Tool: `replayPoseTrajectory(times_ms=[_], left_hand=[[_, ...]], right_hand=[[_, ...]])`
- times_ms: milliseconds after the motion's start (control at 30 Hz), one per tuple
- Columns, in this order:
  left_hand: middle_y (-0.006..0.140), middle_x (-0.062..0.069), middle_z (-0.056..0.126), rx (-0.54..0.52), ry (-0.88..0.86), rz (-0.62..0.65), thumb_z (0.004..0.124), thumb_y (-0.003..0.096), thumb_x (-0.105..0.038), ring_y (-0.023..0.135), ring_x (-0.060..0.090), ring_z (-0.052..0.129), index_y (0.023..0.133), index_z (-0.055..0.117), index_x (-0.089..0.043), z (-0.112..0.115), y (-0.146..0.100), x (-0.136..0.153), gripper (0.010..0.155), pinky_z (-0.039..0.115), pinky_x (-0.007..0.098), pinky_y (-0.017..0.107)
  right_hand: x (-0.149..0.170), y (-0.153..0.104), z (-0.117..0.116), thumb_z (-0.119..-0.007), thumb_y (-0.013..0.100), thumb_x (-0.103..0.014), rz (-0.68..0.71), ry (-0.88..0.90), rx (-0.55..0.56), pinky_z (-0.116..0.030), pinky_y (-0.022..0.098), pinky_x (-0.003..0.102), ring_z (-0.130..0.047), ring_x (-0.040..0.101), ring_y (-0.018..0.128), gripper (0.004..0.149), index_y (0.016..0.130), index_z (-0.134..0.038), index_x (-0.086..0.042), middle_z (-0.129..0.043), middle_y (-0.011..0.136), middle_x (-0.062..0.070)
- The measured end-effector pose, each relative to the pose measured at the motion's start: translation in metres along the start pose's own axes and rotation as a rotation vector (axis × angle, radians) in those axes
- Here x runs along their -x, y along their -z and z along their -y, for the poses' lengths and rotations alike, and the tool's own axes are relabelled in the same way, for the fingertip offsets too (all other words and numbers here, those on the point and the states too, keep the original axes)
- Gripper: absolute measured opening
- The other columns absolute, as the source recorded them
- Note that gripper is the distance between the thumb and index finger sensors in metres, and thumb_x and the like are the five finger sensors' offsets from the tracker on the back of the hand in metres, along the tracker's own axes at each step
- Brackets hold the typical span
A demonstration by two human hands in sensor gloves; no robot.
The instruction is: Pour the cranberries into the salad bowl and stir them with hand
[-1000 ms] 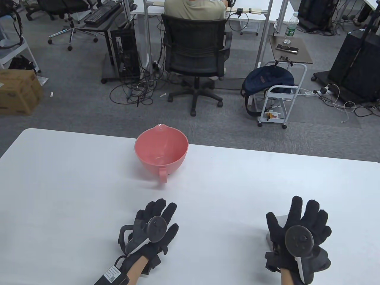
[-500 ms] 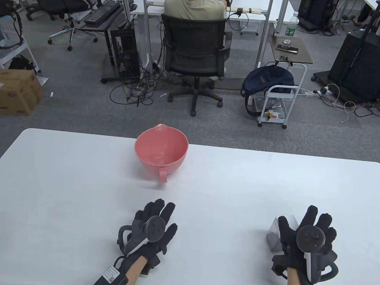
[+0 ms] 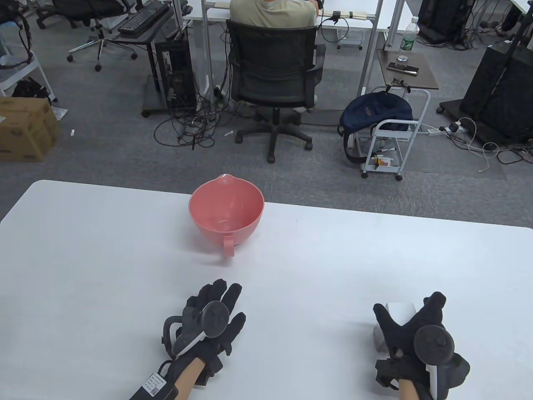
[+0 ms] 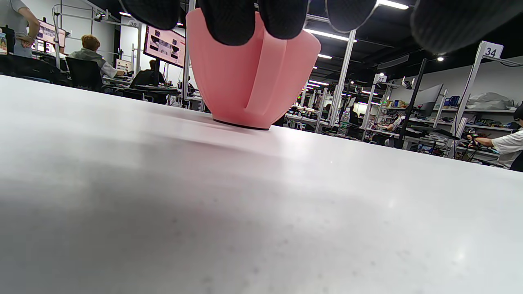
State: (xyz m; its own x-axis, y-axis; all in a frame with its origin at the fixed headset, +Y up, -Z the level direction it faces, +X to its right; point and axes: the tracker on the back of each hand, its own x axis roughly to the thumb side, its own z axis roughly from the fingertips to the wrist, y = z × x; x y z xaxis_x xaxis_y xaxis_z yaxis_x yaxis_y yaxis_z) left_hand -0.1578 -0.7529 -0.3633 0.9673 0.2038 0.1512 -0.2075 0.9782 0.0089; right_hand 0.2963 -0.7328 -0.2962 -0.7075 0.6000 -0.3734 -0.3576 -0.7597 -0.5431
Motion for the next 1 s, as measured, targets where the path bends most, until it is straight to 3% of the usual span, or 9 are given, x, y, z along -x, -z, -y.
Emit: replayPoseTrajectory(times_ms=[200, 333, 467, 700, 800, 1000], left_hand=[[0.126, -0.007, 0.042, 0.004, -0.004, -0.005, 0.067, 0.051, -0.075, 0.116, 0.031, 0.05, 0.112, 0.037, -0.052, 0.0, 0.0, 0.001, 0.072, 0.049, 0.06, 0.08], [0.126, -0.007, 0.042, 0.008, 0.001, -0.006, 0.067, 0.051, -0.075, 0.116, 0.031, 0.05, 0.112, 0.037, -0.052, 0.0, 0.0, 0.002, 0.072, 0.049, 0.06, 0.08], [0.126, -0.007, 0.042, 0.009, -0.009, -0.01, 0.067, 0.0511, -0.075, 0.116, 0.031, 0.05, 0.112, 0.037, -0.052, -0.001, 0.0, 0.003, 0.072, 0.049, 0.06, 0.08], [0.126, -0.007, 0.042, 0.016, -0.006, -0.013, 0.067, 0.0511, -0.075, 0.116, 0.031, 0.05, 0.112, 0.037, -0.052, -0.001, 0.0, 0.003, 0.072, 0.049, 0.06, 0.08], [0.126, -0.007, 0.043, 0.018, -0.006, -0.014, 0.067, 0.0511, -0.075, 0.116, 0.031, 0.05, 0.112, 0.037, -0.052, -0.001, 0.0, 0.003, 0.072, 0.049, 0.06, 0.08], [0.126, -0.006, 0.043, 0.018, 0.003, -0.009, 0.067, 0.0513, -0.074, 0.116, 0.031, 0.05, 0.112, 0.037, -0.052, 0.0, 0.0, 0.003, 0.072, 0.049, 0.06, 0.08]], right_hand=[[0.016, -0.001, -0.009, -0.094, 0.013, -0.089, 0.023, 0.198, -0.03, -0.078, 0.064, 0.053, -0.077, 0.032, 0.098, 0.134, 0.104, -0.018, -0.026, -0.054, 0.114, -0.004], [0.023, 0.0, -0.014, -0.099, 0.011, -0.084, 0.007, 0.294, -0.037, -0.079, 0.064, 0.053, -0.078, 0.031, 0.098, 0.135, 0.104, -0.02, -0.027, -0.055, 0.114, -0.005], [0.028, 0.001, -0.018, -0.103, 0.011, -0.079, 0.002, 0.34, -0.06, -0.082, 0.062, 0.05, -0.081, 0.029, 0.097, 0.133, 0.103, -0.021, -0.029, -0.057, 0.113, -0.007], [0.032, 0.003, -0.021, -0.113, 0.014, -0.061, -0.002, 0.362, -0.101, -0.083, 0.064, 0.05, -0.086, 0.028, 0.093, 0.125, 0.101, -0.029, -0.029, -0.065, 0.108, -0.007], [0.033, 0.005, -0.022, -0.115, 0.014, -0.058, -0.023, 0.374, -0.113, -0.084, 0.064, 0.049, -0.088, 0.026, 0.093, 0.116, 0.096, -0.038, -0.029, -0.072, 0.104, -0.006], [0.035, 0.006, -0.023, -0.115, 0.015, -0.054, -0.053, 0.379, -0.167, -0.083, 0.065, 0.05, -0.089, 0.027, 0.093, 0.113, 0.097, -0.041, -0.03, -0.075, 0.103, -0.005]])
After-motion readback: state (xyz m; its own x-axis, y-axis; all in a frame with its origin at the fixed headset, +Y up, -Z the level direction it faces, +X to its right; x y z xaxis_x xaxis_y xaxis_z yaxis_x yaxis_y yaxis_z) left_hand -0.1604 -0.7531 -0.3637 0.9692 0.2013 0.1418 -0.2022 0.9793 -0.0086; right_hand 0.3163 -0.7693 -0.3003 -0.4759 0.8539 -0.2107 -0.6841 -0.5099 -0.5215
